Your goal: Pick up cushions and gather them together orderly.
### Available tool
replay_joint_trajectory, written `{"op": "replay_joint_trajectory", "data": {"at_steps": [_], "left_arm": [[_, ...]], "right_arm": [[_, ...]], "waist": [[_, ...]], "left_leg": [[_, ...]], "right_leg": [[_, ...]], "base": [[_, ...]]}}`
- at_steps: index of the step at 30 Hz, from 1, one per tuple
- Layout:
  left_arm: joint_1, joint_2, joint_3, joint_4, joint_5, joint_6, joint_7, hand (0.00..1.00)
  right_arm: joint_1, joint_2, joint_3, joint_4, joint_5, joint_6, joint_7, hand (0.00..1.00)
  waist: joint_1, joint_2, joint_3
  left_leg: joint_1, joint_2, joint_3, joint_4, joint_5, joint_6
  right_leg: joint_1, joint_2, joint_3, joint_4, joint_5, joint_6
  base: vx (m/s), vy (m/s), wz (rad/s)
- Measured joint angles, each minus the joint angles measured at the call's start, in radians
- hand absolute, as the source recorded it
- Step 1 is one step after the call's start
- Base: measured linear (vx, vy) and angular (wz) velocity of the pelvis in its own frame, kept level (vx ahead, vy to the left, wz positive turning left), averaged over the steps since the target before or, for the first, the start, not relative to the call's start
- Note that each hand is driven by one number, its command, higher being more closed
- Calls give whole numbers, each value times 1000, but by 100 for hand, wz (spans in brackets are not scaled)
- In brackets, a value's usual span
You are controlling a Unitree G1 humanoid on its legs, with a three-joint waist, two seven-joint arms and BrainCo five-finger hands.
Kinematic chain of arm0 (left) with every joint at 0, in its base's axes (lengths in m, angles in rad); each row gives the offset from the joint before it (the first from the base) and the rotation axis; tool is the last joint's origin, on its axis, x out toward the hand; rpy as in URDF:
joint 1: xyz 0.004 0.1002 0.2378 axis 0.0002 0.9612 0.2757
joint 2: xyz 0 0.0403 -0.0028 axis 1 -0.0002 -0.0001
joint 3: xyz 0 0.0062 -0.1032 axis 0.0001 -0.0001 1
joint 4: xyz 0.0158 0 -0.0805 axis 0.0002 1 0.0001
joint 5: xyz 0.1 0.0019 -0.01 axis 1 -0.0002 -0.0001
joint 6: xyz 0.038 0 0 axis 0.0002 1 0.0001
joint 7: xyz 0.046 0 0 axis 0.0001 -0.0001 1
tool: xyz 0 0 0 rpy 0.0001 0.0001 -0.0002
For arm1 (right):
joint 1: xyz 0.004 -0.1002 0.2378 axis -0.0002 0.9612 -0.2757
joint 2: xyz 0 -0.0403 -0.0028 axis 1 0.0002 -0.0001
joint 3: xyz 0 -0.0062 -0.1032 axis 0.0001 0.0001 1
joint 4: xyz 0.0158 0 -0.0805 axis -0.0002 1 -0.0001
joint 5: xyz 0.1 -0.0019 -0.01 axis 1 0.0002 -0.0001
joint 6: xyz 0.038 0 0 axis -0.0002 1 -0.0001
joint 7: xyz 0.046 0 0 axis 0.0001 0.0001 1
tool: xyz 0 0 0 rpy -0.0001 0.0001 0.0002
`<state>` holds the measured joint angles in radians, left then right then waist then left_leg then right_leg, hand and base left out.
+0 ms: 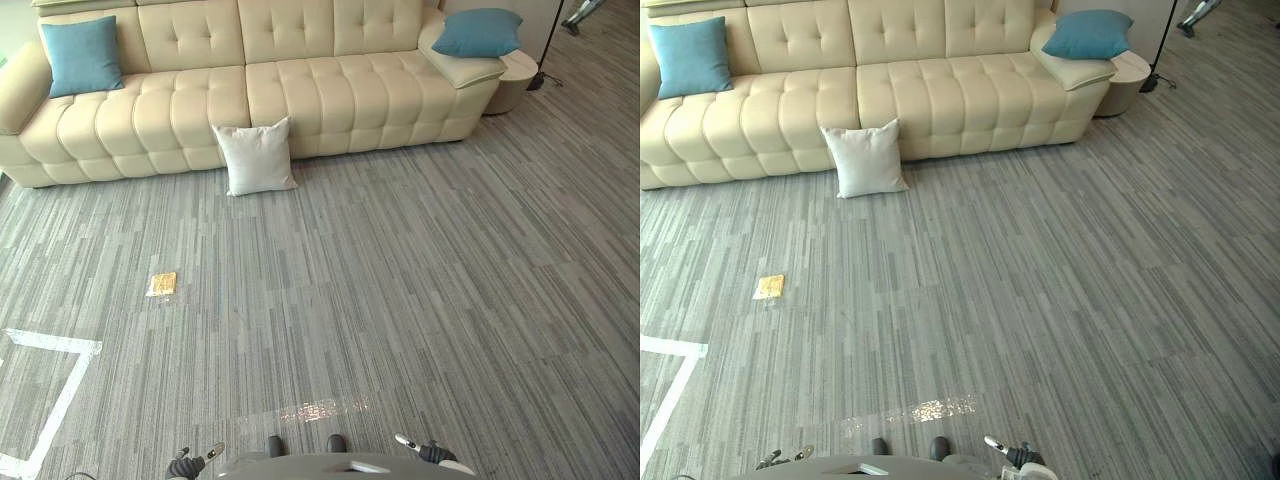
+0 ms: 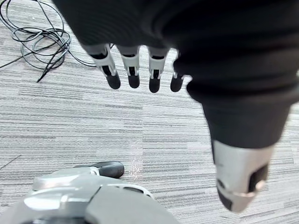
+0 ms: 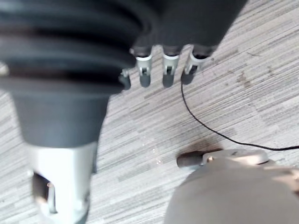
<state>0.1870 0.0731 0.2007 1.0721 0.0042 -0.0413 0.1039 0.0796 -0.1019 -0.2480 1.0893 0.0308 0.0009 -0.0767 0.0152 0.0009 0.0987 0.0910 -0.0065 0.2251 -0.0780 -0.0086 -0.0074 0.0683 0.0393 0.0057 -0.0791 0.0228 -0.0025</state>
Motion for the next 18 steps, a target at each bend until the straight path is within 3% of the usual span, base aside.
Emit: {"op": "replay_joint_trajectory", "data": {"at_steps": [8, 11, 14, 16, 18], "left_arm": [[-19, 3, 16, 0, -2, 0, 5, 0], [-29, 4, 23, -1, -2, 0, 7, 0], [-40, 5, 29, -8, -3, 0, 7, 0], [-46, 1, 35, -17, -4, 0, 12, 0], [-65, -7, 65, -42, -12, 0, 16, 0]], "right_arm": [[-6, 6, 0, -12, 0, 3, 0, 0], [-9, 8, 0, -15, -1, 3, 0, 0], [-7, 11, 0, -30, -2, 3, 0, 0], [6, 14, 0, -62, -6, 3, 1, 0], [16, 21, 0, -110, -17, 3, 1, 0]], "waist": [[14, -15, 13], [16, -18, 22], [18, -24, 46], [24, -21, 55], [25, -19, 76]], "left_leg": [[-41, 10, 66, 45, -32, 8], [-64, 16, 80, 97, -66, 16], [-84, 20, 91, 185, -127, 29], [-92, 29, 92, 252, -176, 45], [-102, 40, 74, 333, -236, 54]], "right_leg": [[-55, 7, 68, 13, 9, 8], [-88, 7, 81, 77, -22, 23], [-152, -2, 86, 257, -114, 42], [-213, -10, 47, 421, -157, 83], [-318, -34, -31, 670, -180, 50]], "base": [[-41, -2, -26], [4, 25, -16], [19, 48, -7], [19, 58, 1], [60, 64, 12]]}}
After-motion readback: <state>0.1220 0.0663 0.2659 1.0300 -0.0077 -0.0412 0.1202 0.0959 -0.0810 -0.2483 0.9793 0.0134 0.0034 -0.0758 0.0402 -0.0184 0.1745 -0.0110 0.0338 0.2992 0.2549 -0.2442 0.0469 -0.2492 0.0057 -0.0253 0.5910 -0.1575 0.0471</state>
